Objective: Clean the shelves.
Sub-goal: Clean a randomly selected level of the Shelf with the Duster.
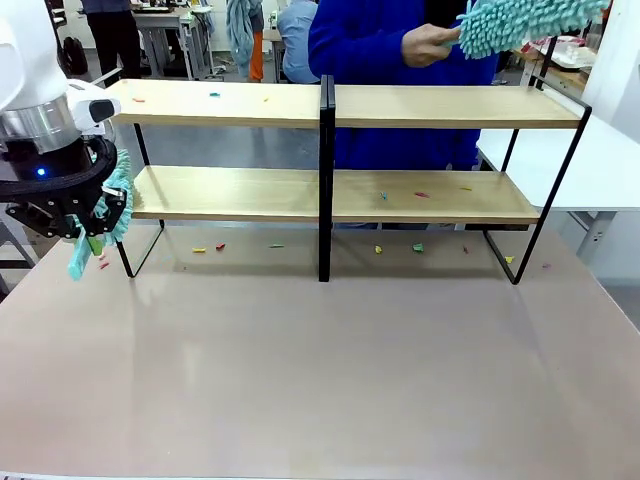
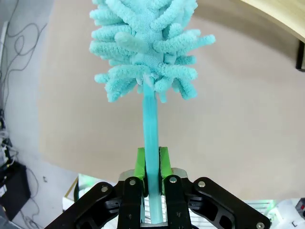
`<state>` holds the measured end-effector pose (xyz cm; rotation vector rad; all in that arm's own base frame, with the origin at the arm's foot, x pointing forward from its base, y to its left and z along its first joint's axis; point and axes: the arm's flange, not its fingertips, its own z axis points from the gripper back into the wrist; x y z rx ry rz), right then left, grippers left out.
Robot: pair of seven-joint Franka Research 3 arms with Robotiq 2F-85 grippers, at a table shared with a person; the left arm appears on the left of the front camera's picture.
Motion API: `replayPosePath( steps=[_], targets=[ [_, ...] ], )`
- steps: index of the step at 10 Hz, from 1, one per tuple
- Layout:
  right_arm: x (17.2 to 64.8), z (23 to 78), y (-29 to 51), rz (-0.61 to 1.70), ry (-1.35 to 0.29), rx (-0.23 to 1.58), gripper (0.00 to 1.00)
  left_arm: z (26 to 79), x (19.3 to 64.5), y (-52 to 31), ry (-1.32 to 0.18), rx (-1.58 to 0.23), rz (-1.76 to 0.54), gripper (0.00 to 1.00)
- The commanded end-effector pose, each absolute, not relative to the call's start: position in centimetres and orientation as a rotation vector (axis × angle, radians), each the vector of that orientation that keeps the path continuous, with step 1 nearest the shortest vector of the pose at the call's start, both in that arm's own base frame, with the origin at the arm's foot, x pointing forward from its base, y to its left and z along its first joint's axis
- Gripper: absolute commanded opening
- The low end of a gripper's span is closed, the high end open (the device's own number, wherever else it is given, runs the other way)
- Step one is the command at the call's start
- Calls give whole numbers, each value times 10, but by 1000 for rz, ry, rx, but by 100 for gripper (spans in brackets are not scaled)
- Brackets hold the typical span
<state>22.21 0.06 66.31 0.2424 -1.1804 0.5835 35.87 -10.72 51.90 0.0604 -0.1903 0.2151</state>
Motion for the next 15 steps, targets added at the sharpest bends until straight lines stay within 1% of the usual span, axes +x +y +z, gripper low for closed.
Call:
replayPosePath(
  steps=[1, 3, 5, 6, 7, 9, 10, 11, 12, 14, 15],
  targets=[
    [222, 664, 0, 579, -1179, 243, 100, 521, 352, -98, -240, -78, 82, 13],
    [222, 664, 0, 579, -1179, 243, 100, 529, 344, -96, -291, -198, -13, 13],
    [222, 664, 0, 579, -1179, 243, 100, 534, 336, -97, -216, -294, -159, 13],
    [222, 664, 0, 579, -1179, 243, 100, 539, 331, -91, -145, -368, -301, 13],
    [222, 664, 0, 579, -1179, 243, 100, 548, 326, -78, -111, -475, -433, 13],
    [222, 664, 0, 579, -1179, 243, 100, 578, 298, -38, -85, -698, -749, 13],
    [222, 664, 0, 579, -1179, 243, 100, 594, 281, -12, -149, -773, -850, 13],
    [222, 664, 0, 579, -1179, 243, 100, 603, 268, 12, -158, -776, -908, 13],
    [222, 664, 0, 579, -1179, 243, 100, 612, 260, 38, -229, -800, -907, 13],
    [222, 664, 0, 579, -1179, 243, 100, 630, 252, 104, -431, -818, -706, 13],
    [222, 664, 0, 579, -1179, 243, 100, 638, 252, 126, -493, -751, -604, 13]
  ],
)
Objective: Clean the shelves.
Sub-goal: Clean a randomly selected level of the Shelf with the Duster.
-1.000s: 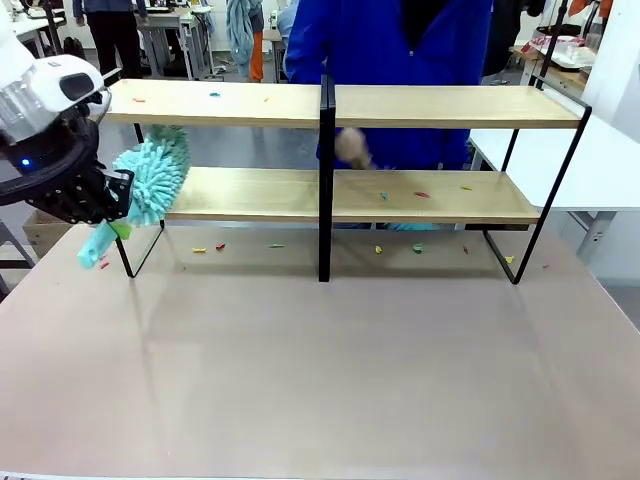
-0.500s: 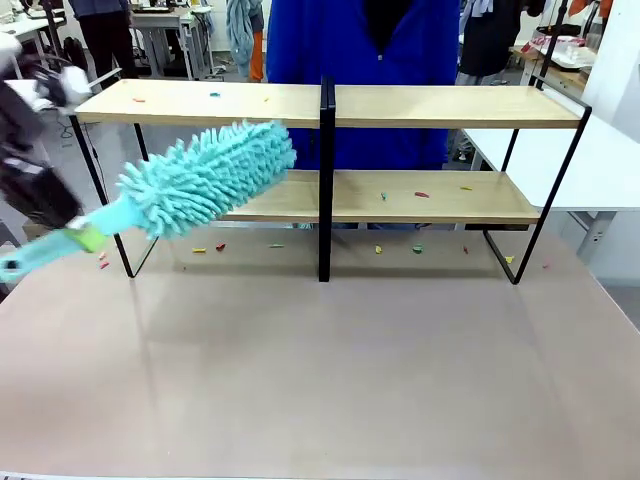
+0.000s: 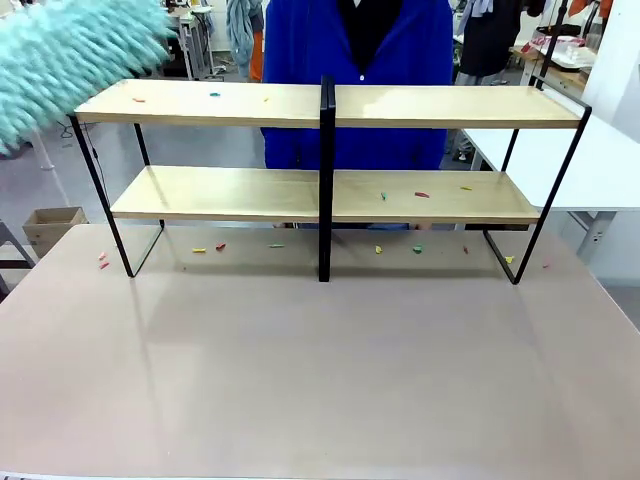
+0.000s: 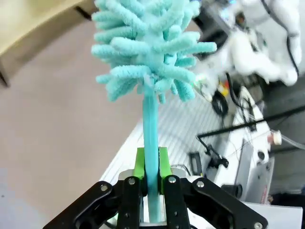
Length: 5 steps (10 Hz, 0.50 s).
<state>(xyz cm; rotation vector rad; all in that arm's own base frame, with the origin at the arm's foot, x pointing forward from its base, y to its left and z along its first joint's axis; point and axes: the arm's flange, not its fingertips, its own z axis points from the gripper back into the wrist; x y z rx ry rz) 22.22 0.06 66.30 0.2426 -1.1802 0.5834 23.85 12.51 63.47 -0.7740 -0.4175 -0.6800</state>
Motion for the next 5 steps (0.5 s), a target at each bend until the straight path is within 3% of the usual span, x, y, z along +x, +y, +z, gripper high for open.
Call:
replayPosePath(
  steps=[1, 4, 5],
  targets=[
    [222, 664, 0, 579, -1179, 243, 100, 647, 248, 150, -511, -744, -574, 13],
    [222, 664, 0, 579, -1179, 243, 100, 650, 241, 206, -680, -793, -354, 13],
    [222, 664, 0, 579, -1179, 243, 100, 651, 235, 194, -557, -732, -468, 13]
  ],
)
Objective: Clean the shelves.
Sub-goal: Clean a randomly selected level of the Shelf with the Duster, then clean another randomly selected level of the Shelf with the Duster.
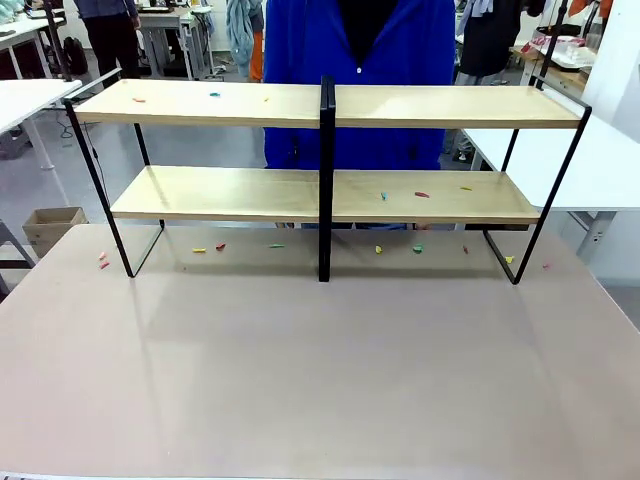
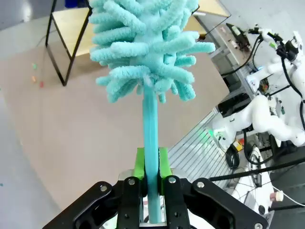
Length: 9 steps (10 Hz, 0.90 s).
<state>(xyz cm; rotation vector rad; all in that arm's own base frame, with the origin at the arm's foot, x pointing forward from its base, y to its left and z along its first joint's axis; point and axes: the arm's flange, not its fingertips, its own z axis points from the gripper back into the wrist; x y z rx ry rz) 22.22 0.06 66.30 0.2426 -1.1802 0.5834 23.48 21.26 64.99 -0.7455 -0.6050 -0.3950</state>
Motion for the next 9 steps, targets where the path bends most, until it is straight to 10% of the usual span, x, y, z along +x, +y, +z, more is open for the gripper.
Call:
replayPosePath(
  steps=[1, 9],
  targets=[
    [222, 664, 0, 579, -1179, 243, 100, 651, 235, 194, -557, -732, -468, 13],
    [222, 664, 0, 579, -1179, 243, 100, 652, 237, 193, -550, -741, -445, 13]
  ],
)
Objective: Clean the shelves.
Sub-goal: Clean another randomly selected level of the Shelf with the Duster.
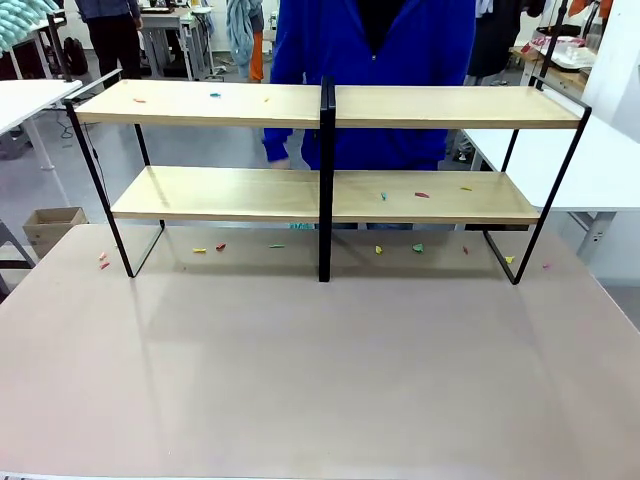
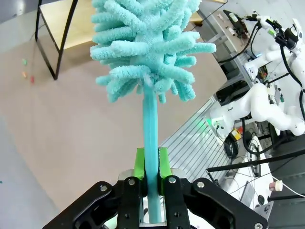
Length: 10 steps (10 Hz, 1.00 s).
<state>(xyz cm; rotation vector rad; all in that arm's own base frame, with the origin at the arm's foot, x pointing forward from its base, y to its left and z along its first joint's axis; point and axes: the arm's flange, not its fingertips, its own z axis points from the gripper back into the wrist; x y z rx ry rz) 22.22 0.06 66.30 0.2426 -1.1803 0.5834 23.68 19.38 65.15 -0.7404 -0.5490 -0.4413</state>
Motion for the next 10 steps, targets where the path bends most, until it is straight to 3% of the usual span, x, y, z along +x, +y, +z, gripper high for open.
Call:
replayPosePath(
  steps=[1, 3, 6, 10],
  targets=[
    [222, 664, 0, 579, -1179, 243, 100, 658, 236, 170, -506, -716, -473, 13],
    [222, 664, 0, 579, -1179, 243, 100, 652, 231, 111, -414, -801, -683, 13],
    [222, 664, 0, 579, -1179, 243, 100, 622, 214, 2, -143, -779, -999, 13],
    [222, 664, 0, 579, -1179, 243, 100, 570, 216, -97, 139, -617, -1144, 13]
  ],
)
